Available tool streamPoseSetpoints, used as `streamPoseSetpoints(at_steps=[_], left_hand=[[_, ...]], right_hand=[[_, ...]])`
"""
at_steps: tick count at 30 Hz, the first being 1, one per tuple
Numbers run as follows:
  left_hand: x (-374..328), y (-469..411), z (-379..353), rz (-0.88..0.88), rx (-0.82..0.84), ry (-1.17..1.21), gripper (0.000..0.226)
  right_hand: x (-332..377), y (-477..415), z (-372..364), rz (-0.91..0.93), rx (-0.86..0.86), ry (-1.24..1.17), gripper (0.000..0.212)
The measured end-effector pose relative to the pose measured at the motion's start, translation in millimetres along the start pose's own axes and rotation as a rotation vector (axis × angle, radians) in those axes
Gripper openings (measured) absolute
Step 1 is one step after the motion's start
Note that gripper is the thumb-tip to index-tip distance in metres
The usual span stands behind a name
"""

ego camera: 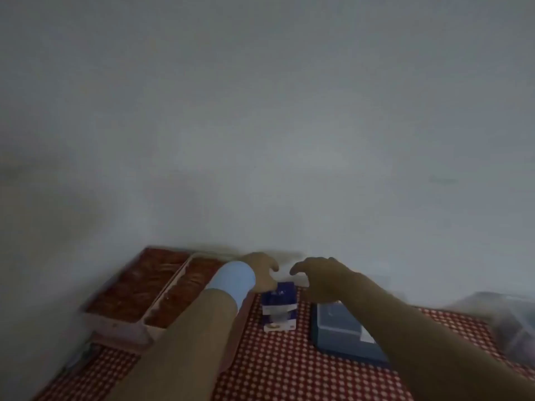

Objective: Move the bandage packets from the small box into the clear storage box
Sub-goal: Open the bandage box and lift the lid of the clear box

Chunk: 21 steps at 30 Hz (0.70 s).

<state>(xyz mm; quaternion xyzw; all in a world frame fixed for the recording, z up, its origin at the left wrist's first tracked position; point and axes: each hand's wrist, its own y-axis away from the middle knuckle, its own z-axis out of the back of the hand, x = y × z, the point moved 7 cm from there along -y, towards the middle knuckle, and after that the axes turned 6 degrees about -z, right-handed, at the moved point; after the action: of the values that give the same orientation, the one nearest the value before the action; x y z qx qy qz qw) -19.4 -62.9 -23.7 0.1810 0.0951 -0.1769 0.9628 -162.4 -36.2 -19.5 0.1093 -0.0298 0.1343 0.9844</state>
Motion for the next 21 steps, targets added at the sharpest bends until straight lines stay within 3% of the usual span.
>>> streamPoseSetpoints(at_steps=[6,12,18,21], left_hand=[[4,-14,-51,-0.09,0.12,-0.12,0.067],[18,-20,-64,-0.132,-0.146,-0.051,0.069],[21,9,-72,-0.175,-0.224,0.223,0.065],[19,21,-85,-0.201,-0.254,0.192,0.059]], right_hand=[[11,-29,-50,0.043,0.005,0.072,0.064],[16,-25,-61,0.076,-0.123,0.113,0.057],[21,18,-61,0.079,-0.314,0.152,0.08],[34,40,-67,0.143,-0.492,0.14,0.069]])
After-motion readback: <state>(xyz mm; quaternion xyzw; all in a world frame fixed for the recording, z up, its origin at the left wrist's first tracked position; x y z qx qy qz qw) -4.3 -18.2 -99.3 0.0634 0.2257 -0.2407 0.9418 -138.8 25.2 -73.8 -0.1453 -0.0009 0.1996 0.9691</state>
